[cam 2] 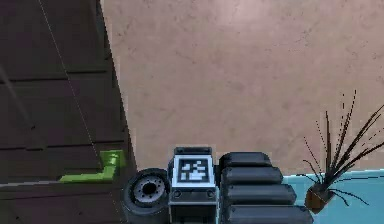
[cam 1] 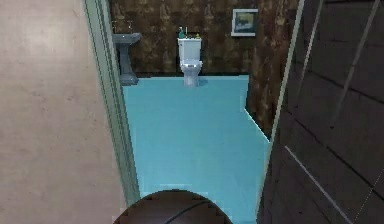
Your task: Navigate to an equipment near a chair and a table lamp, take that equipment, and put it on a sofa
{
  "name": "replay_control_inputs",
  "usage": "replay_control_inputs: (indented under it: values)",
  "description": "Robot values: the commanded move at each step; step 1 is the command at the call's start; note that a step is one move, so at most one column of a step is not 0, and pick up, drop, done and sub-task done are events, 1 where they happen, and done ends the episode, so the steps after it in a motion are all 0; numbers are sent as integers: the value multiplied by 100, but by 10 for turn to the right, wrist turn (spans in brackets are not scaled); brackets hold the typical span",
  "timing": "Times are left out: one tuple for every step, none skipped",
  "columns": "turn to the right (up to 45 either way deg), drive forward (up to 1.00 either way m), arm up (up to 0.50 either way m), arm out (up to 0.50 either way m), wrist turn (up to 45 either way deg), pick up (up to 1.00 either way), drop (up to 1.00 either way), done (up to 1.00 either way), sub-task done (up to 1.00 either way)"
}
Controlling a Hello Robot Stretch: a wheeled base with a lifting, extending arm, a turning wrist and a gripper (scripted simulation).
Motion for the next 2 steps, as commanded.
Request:
replay_control_inputs:
  values:
    - [0,30,0,0,0,0,0,0,0]
    - [60,0,0,0,0,0,0,0,0]
